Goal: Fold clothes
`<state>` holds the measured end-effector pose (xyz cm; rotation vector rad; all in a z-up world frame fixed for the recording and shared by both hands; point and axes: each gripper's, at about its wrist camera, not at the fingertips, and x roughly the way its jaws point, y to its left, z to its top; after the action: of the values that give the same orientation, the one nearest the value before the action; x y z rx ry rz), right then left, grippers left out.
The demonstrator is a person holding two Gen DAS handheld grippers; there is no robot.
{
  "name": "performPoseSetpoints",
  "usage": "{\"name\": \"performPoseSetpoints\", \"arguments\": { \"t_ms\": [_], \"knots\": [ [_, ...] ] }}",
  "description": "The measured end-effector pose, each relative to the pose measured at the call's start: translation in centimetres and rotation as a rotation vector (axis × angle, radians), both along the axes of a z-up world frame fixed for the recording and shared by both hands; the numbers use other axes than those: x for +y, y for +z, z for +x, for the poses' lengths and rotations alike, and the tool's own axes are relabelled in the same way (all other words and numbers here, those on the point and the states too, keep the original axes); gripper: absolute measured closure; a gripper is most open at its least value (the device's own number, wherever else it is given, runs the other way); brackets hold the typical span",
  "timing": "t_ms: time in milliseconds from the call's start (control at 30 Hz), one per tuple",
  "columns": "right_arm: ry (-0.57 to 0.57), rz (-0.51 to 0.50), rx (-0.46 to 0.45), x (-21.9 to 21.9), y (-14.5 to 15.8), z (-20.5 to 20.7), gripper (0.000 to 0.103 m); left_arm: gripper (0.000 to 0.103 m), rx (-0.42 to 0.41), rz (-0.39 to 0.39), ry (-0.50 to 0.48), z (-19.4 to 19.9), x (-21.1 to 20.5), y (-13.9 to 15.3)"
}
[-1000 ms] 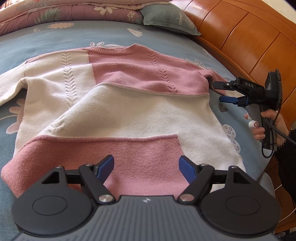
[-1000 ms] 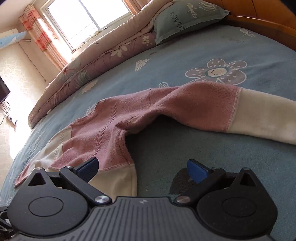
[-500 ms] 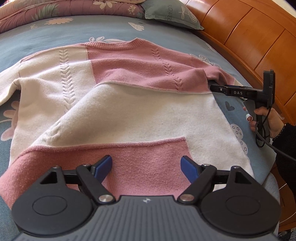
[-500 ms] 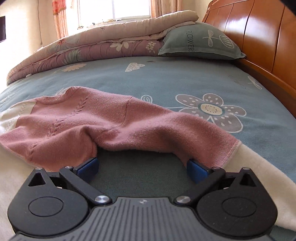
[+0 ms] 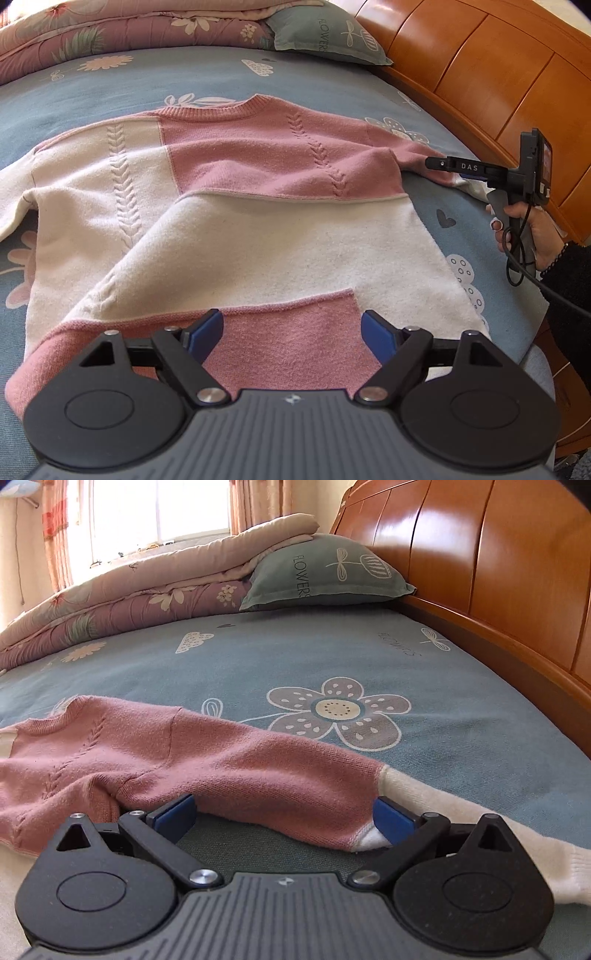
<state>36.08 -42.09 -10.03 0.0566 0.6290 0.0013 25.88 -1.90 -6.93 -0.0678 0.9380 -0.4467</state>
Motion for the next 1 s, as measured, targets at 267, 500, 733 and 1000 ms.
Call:
{"name": "performPoseSetpoints", "arguments": {
  "t_ms": [267,500,733,1000],
  "knots": [
    [-0.096,-0.052,0.086,-0.8,2.0,7.5,0.000,0.021,-0.010,-0.010,0.010,0.1,-0.3,0.3],
    [-0.055,-0.070,0.184,1.6,-0.6,7.4,0.000,0.021,-0.002,-0.014,0.016,-0.6,0.5,0.1],
    [-0.012,-0.111,0.131,3.6,-1.6,2.3,0.000,0.021,0.014,-0.036,0.028,-0.8,0.9,-0.6],
    [-0.039,-0.115,0.198,3.8,-0.8,3.5,0.000,0.021,-0.003,-0.093,0.028,-1.4,2.9,0.6]
  ]
}}
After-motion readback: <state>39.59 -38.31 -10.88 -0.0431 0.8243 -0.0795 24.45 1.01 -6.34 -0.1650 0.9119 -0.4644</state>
